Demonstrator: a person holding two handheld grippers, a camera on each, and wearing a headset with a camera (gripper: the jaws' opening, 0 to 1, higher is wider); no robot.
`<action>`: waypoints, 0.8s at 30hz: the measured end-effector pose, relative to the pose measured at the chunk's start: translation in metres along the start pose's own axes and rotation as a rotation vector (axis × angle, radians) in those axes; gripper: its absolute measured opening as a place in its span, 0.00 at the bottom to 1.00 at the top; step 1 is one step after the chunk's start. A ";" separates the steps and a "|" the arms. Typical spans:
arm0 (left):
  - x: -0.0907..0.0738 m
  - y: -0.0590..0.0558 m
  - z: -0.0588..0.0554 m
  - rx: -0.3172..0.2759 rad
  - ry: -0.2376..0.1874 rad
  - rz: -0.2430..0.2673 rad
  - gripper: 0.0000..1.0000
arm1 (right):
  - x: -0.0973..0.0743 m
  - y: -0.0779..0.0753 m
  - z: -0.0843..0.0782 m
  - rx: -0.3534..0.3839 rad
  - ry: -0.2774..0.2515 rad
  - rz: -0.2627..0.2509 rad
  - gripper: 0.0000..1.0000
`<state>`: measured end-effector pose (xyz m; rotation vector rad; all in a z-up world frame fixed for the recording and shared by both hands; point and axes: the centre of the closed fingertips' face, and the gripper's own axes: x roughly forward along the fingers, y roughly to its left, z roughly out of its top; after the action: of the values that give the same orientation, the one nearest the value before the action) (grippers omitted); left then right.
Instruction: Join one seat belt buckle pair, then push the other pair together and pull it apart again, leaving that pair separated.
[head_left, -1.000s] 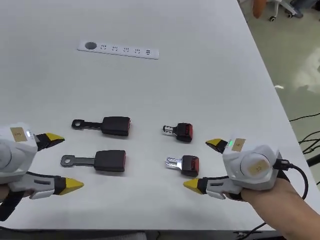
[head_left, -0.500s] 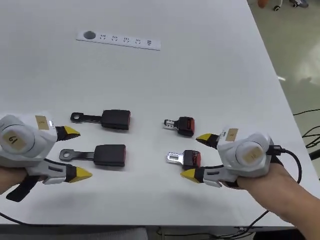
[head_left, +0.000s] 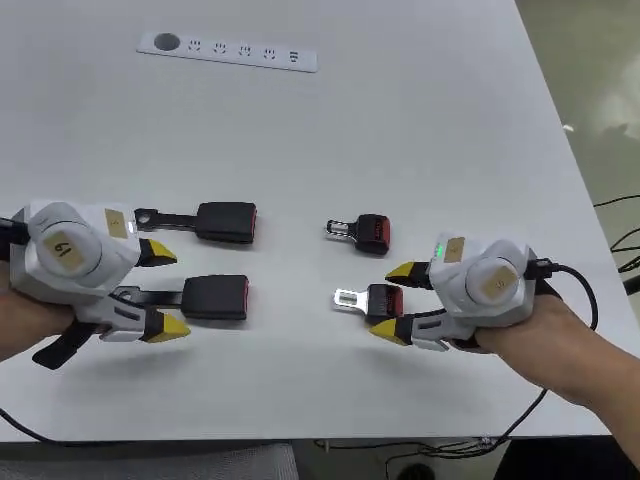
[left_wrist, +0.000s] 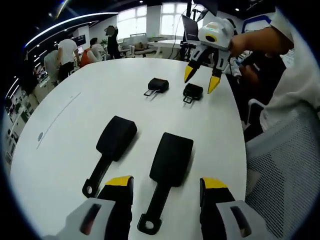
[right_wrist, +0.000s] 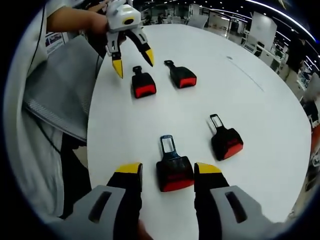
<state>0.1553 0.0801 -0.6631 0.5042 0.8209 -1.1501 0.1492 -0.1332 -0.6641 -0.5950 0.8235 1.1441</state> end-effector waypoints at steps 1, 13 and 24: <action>0.001 0.001 -0.001 0.004 0.002 -0.003 0.55 | 0.000 0.000 -0.001 -0.002 0.002 0.001 0.40; 0.016 0.000 0.006 0.050 0.042 -0.057 0.50 | 0.007 -0.010 -0.019 -0.029 0.060 0.041 0.40; 0.026 -0.006 0.004 0.130 0.100 -0.115 0.46 | 0.010 -0.007 -0.018 -0.065 0.091 0.097 0.37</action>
<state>0.1554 0.0597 -0.6804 0.6329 0.8742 -1.2985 0.1532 -0.1433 -0.6826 -0.6710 0.9037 1.2437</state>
